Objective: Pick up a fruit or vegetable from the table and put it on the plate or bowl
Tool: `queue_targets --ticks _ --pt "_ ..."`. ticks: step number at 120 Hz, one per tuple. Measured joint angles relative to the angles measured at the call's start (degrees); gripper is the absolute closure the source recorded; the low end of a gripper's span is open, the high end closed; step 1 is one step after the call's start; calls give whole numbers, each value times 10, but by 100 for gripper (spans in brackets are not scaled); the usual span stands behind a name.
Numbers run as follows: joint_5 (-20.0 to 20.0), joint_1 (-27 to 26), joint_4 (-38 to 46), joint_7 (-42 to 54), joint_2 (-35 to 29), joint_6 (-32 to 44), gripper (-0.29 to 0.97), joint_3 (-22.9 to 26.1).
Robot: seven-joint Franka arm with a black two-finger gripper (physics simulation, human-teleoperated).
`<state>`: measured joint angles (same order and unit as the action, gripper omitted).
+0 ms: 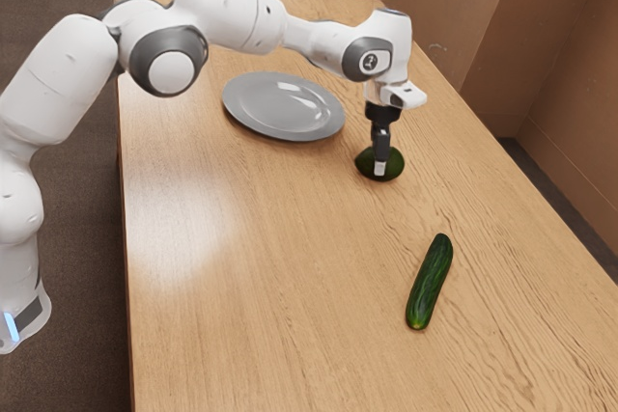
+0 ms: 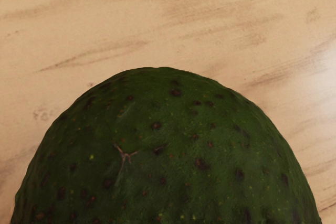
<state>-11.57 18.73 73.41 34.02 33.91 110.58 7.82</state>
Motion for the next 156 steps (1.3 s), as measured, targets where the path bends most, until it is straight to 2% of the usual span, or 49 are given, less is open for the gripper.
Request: queue_targets --ticks 4,17,30,37,46,51,57,62,80,107,115,124,144,148,151,156 --pt "-1 0 0 -5 2 0 2 0" --pt "-3 0 -1 -23 2 8 20 0" --pt "-2 -2 9 -44 -25 19 27 -3" --pt "-1 -3 87 -59 -113 23 29 -20" --pt "2 -4 235 -90 -298 26 43 -47" --pt "5 -2 310 -110 -388 27 42 -55" --pt "6 -2 373 -133 -455 27 41 -73" --pt "7 12 406 -151 -485 27 42 -81" --pt "8 75 439 -203 -492 26 40 -88" --pt "8 105 440 -260 -473 26 47 -88" --pt "3 106 440 -266 -472 25 30 -88" --pt "-3 105 439 -270 -474 24 17 -88" --pt "-14 102 434 -278 -486 26 5 -87" --pt "-28 100 423 -283 -486 35 4 -86" --pt "-42 85 404 -296 -488 40 3 -85" --pt "-29 14 361 -352 -488 36 3 -82"
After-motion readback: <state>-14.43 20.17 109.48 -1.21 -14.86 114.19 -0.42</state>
